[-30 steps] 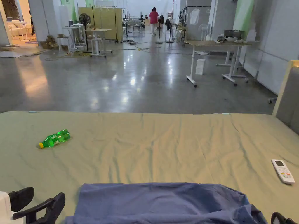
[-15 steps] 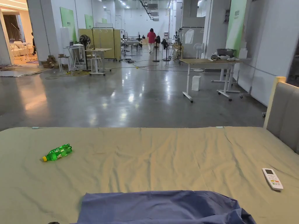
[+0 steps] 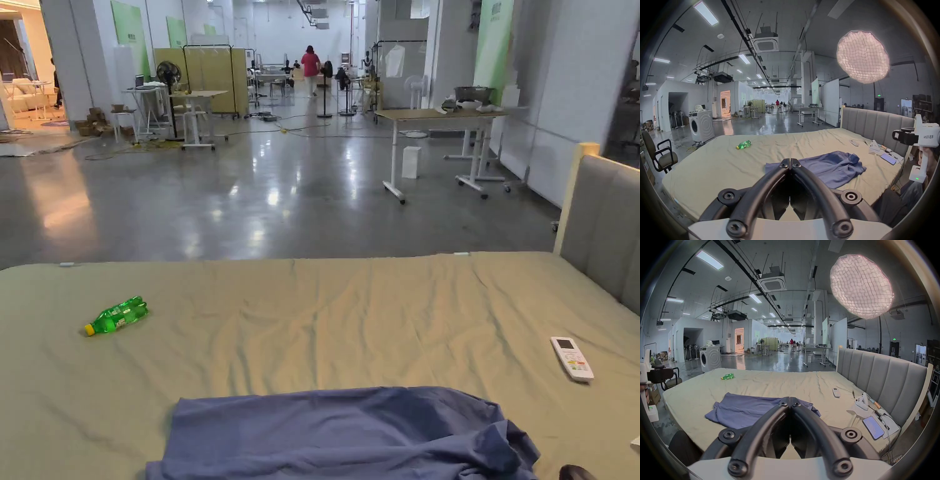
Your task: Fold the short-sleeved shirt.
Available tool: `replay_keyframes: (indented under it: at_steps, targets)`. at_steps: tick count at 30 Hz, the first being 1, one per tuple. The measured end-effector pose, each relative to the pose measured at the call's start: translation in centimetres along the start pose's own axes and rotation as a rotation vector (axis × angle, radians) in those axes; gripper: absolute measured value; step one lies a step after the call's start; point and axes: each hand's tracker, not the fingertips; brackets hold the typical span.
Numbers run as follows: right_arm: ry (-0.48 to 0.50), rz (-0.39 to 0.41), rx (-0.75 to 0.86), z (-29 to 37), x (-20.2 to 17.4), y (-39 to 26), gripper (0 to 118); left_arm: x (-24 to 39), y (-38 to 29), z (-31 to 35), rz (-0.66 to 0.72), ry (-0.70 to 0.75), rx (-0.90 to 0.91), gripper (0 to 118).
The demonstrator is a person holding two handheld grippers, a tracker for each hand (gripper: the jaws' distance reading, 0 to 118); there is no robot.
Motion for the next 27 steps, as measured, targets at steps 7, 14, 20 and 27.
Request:
replay_keyframes:
  at_steps: [7,14,20,27]
  targets:
    - [0.027,-0.037,-0.048,-0.8,0.1,-1.3,0,-1.8,-1.8,-1.0,0.047,0.006,-0.069,0]
    - [0.067,-0.072,-0.153,-2.3,-0.4,-2.9,0,-5.4,-5.7,-7.3,0.189,-0.038,-0.307,4]
    - [0.057,-0.045,-0.205,-3.0,0.1,-4.6,0,-8.0,-11.0,-14.7,0.259,-0.020,-0.436,74]
    - [0.019,-0.069,-0.272,-3.4,1.3,-6.0,0,-8.3,-15.4,-22.8,0.228,0.013,-0.634,72]
